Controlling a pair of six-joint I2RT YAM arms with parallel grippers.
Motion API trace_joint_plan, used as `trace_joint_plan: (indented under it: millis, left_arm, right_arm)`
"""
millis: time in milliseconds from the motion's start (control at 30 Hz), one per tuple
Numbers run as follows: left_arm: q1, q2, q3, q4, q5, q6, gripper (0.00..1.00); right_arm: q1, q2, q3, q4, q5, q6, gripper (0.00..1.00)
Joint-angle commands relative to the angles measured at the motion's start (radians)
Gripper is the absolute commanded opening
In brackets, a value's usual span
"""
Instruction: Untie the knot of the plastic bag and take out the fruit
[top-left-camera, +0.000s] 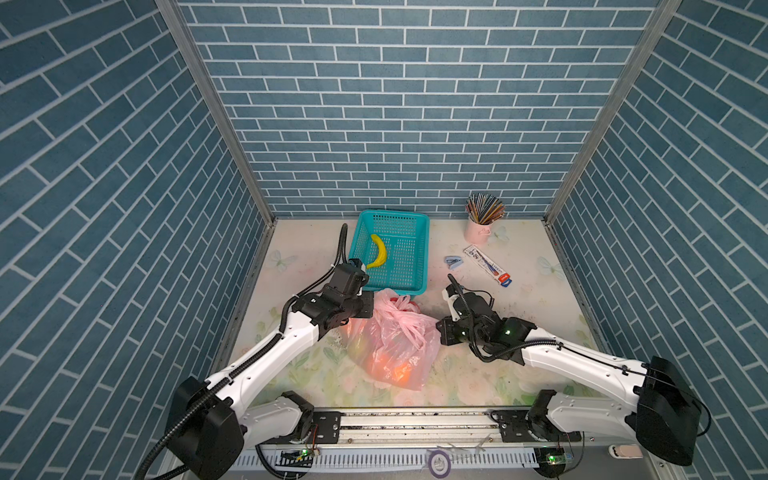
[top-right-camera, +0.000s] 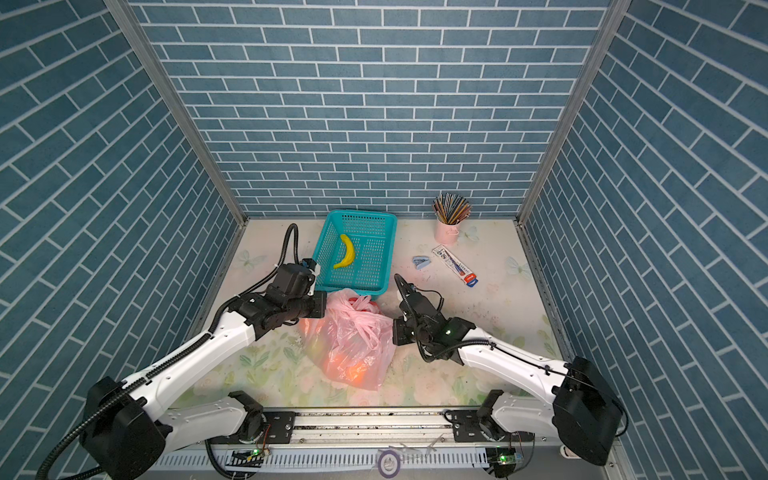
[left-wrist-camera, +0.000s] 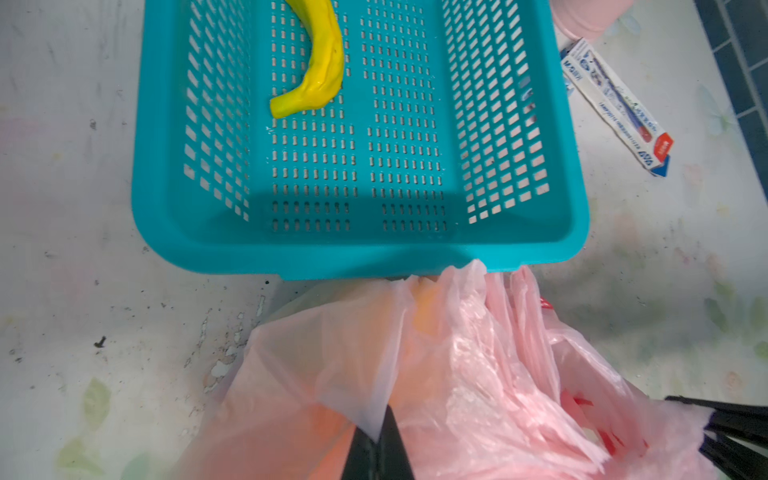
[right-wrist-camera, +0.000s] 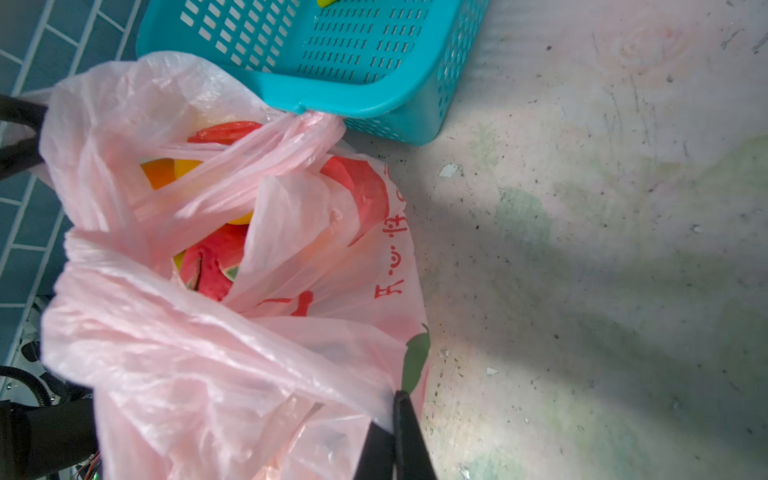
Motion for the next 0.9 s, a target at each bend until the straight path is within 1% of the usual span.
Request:
trace_joint_plan:
  millis: [0, 67, 100, 133, 200, 267, 300, 367, 400, 533, 600, 733, 867]
  left_arm:
    - [0.007, -0.074, -0.022, 0.107, 0.065, 0.053, 0.21]
    - [0.005, -0.121, -0.037, 0.148, 0.078, 0.112, 0.31]
    - [0.006, -0.147, -0.043, 0.164, 0.091, 0.161, 0.37]
    - [0.005, -0.172, -0.049, 0.176, 0.104, 0.221, 0.42]
    - [0.003, -0.221, -0.061, 0.192, 0.134, 0.351, 0.47]
    - [0.002, -0.273, -0.080, 0.214, 0.179, 0.487, 0.50]
    - [0.002, -0.298, -0.095, 0.219, 0.222, 0.579, 0.51]
    - [-0.001, -0.347, -0.124, 0.195, 0.330, 0.802, 0.54]
    - [-0.008, -0.375, -0.139, 0.188, 0.347, 0.885, 0.58]
    - [-0.007, -0.433, -0.198, 0.194, 0.349, 1.104, 0.64]
    - [-0.008, -0.407, -0.190, 0.174, 0.326, 1.154, 0.64]
    - [-0.008, -0.292, -0.150, 0.125, 0.296, 1.249, 0.64]
    - [-0.008, -0.210, -0.149, 0.168, 0.284, 1.312, 0.65]
  right_arm:
    - [-0.005, -0.035, 0.053, -0.022, -0.021, -0.093, 0.27]
    - [-0.005, -0.047, 0.082, -0.019, -0.056, -0.150, 0.37]
    - [-0.006, -0.050, 0.096, -0.019, -0.075, -0.175, 0.40]
    - [-0.005, -0.051, 0.111, -0.020, -0.092, -0.199, 0.43]
    - [-0.005, -0.047, 0.137, -0.021, -0.146, -0.249, 0.47]
    - [-0.003, -0.035, 0.169, -0.030, -0.202, -0.299, 0.49]
    - [-0.002, -0.026, 0.185, -0.032, -0.231, -0.323, 0.50]
    - [-0.001, -0.002, 0.213, -0.042, -0.281, -0.366, 0.51]
    - [0.001, 0.015, 0.229, -0.053, -0.300, -0.386, 0.51]
    - [0.000, 0.083, 0.292, -0.103, -0.348, -0.448, 0.54]
    - [0.001, 0.117, 0.313, -0.117, -0.368, -0.470, 0.56]
    - [0.001, 0.180, 0.341, -0.139, -0.386, -0.501, 0.60]
    - [0.002, 0.221, 0.356, -0.146, -0.375, -0.525, 0.61]
